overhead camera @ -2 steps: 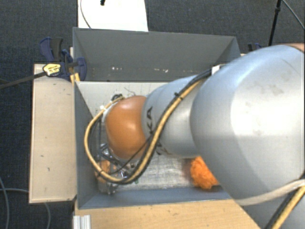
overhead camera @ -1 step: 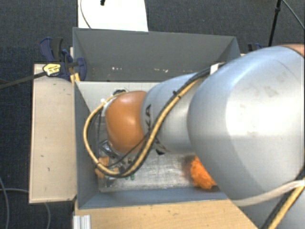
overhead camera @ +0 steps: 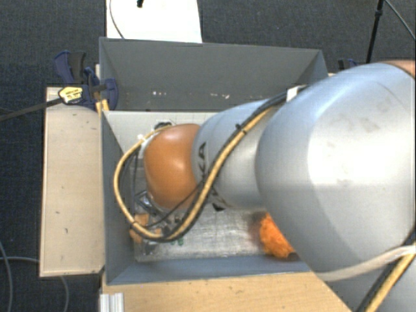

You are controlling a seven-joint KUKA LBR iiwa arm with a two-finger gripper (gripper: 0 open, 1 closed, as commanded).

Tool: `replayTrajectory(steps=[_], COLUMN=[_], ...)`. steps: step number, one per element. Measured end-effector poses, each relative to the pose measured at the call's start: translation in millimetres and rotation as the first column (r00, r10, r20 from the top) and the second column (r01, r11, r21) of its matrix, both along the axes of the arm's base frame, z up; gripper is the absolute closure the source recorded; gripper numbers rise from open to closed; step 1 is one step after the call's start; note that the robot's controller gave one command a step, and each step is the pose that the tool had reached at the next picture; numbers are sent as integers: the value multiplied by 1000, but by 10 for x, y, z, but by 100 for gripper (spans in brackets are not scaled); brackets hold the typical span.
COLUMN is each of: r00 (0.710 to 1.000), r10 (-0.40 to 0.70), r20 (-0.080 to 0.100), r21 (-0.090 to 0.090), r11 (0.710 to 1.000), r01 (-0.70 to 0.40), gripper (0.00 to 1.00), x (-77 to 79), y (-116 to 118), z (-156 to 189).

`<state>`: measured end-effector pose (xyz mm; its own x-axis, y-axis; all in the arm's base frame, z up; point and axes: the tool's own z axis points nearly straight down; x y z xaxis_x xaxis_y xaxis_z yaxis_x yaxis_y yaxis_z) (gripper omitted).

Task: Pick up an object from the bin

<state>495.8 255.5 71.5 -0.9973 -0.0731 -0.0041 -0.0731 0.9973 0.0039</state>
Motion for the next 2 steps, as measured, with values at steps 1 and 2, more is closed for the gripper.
replayTrajectory(steps=[1, 2], r00=[1000, 1000], r10=[0, -1], r20=[0, -7], r21=[0, -4], r11=[1000, 1000], r01=[0, 1], gripper=[100, 100], x=[-1, -17], y=[-1, -11], z=[8, 74])
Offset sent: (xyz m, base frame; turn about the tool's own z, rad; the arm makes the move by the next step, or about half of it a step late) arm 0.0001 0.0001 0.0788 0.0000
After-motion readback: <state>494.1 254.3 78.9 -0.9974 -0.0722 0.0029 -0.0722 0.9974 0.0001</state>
